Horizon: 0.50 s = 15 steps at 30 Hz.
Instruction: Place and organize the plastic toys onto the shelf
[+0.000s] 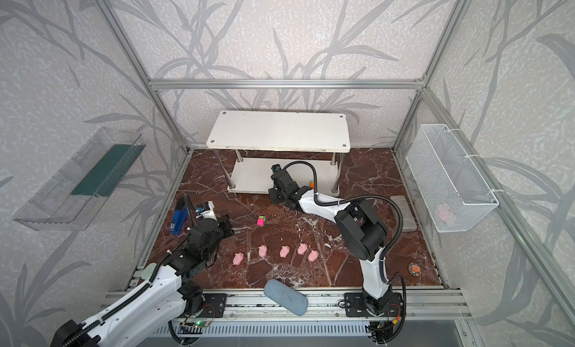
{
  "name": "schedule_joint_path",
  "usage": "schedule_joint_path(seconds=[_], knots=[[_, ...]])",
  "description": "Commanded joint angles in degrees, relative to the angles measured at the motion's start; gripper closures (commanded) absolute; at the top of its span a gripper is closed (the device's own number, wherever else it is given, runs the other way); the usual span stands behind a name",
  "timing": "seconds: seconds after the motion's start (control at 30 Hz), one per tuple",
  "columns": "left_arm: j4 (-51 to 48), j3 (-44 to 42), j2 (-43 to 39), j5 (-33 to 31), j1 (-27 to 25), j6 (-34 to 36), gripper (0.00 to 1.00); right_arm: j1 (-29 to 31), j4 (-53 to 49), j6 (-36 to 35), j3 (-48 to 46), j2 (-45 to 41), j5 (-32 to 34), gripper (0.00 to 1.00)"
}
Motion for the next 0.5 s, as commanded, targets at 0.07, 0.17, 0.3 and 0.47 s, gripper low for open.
schedule_joint_path(seconds=[0.07, 0.17, 0.3, 0.47], knots=[[0.6, -0.5, -0.5, -0.1, 0.3, -0.9, 1.00, -0.9, -1.5, -0.3, 1.3, 0.7, 0.7, 1.00], [0.7, -0.5, -0.5, -0.2, 0.4, -1.0, 1.00, -1.3, -1.4, -0.3, 1.0, 0.4, 0.8, 1.00], [0.9, -0.7, -0.3, -0.1, 0.5, -1.1, 1.00, -1.5, -1.3, -0.3, 0.9, 0.3, 1.0, 1.00], [0.9, -0.7, -0.2, -0.1, 0.5, -1.1, 1.00, -1.6, -1.3, -0.4, 0.7, 0.1, 1.1, 1.00]])
